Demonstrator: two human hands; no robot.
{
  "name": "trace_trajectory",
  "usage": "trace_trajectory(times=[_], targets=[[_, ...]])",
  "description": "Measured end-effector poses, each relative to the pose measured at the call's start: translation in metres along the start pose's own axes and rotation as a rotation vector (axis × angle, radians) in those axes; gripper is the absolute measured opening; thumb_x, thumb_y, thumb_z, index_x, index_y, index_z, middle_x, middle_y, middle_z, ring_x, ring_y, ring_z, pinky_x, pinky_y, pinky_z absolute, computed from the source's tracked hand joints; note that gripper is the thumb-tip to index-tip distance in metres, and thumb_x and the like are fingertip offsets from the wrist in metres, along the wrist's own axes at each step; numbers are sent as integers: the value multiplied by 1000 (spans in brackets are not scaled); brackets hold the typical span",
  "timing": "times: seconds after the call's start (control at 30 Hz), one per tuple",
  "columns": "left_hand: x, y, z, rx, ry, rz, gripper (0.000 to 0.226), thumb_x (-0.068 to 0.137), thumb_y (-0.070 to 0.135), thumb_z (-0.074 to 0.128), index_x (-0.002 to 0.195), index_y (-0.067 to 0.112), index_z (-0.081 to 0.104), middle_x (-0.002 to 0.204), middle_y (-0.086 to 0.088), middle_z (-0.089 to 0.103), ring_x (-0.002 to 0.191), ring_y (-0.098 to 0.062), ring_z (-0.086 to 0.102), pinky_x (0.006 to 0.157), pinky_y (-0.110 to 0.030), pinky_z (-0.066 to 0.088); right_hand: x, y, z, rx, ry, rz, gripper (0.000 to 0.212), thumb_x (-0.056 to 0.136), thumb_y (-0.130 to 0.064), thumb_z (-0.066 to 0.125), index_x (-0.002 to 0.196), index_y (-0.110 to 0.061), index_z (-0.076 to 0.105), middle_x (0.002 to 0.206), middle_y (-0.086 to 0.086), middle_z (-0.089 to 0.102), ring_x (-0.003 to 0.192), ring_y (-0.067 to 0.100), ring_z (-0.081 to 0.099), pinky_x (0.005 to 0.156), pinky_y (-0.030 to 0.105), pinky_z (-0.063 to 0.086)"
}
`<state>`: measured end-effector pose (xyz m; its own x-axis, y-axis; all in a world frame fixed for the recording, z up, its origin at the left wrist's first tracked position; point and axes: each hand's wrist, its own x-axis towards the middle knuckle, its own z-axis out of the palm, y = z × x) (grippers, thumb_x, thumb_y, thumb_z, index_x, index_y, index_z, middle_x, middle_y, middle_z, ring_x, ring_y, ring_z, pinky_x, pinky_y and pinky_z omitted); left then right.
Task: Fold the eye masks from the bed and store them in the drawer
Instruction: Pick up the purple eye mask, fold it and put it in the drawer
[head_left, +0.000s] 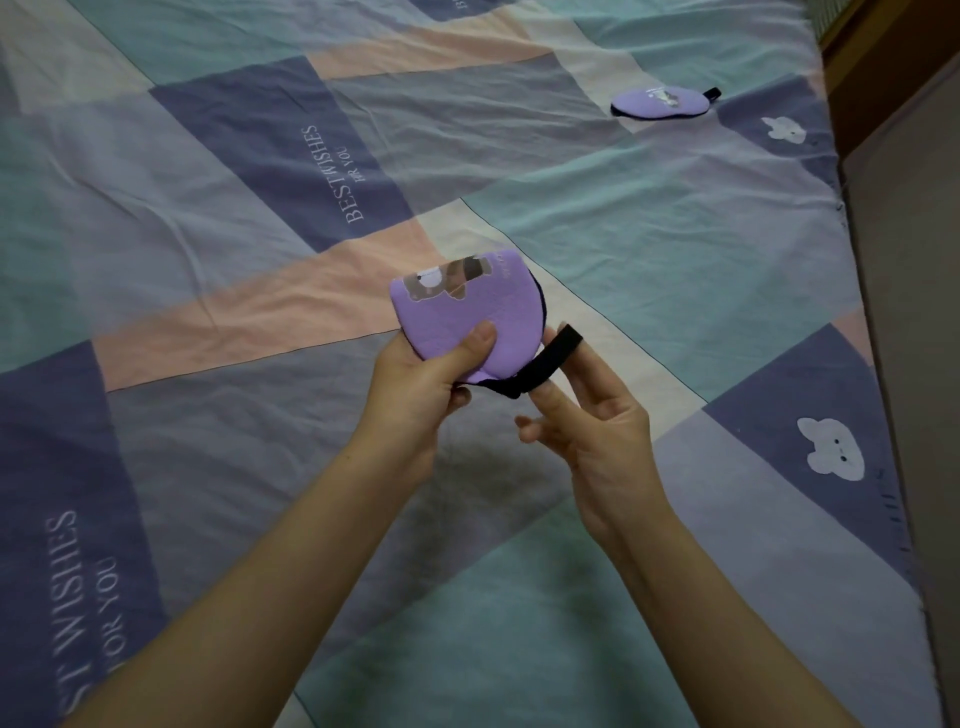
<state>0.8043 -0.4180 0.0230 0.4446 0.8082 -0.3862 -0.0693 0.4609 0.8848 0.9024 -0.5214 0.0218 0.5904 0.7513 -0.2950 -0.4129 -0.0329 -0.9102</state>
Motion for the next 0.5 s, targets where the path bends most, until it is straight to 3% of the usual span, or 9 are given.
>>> trace_trajectory(times=[0.07,0.13,0.23,0.33,0.5], targets=[[1,-2,-3,100,-31,41,35,75,25,76,107,20,64,93,2,72,75,-11,64,60,-23,47,-3,0,-1,-74,35,-52,49,66,-20,74,112,-31,64,122,-8,67,40,11,50,70,41,57],[0,-3,-5,150,-64,58,41,70,28,75,108,15,65,88,1,71,67,-10,60,53,-20,42,-5,-3,-2,-113,77,-85,48,64,-21,75,107,-38,65,114,-10,71,35,13,47,68,45,57],[-2,-5,-6,178,-117,58,36,72,23,75,105,11,66,79,2,67,56,-6,51,45,-16,35,-8,-8,-2,-196,94,-150,47,59,-26,77,102,-43,67,106,-9,74,46,17,59,51,41,55],[-5,-6,-4,195,-167,51,25,73,15,77,96,13,66,69,5,63,51,-7,45,42,-17,32,-9,-13,-1,-287,95,-194,53,57,-35,77,107,-43,64,101,-10,75,52,32,62,48,46,53],[-10,1,-6,268,-228,42,23,66,18,80,83,23,66,62,9,65,55,-10,49,44,-16,35,-9,-20,-3,-313,56,-159,68,58,-32,75,124,-26,60,96,-3,76,48,12,63,50,37,56]])
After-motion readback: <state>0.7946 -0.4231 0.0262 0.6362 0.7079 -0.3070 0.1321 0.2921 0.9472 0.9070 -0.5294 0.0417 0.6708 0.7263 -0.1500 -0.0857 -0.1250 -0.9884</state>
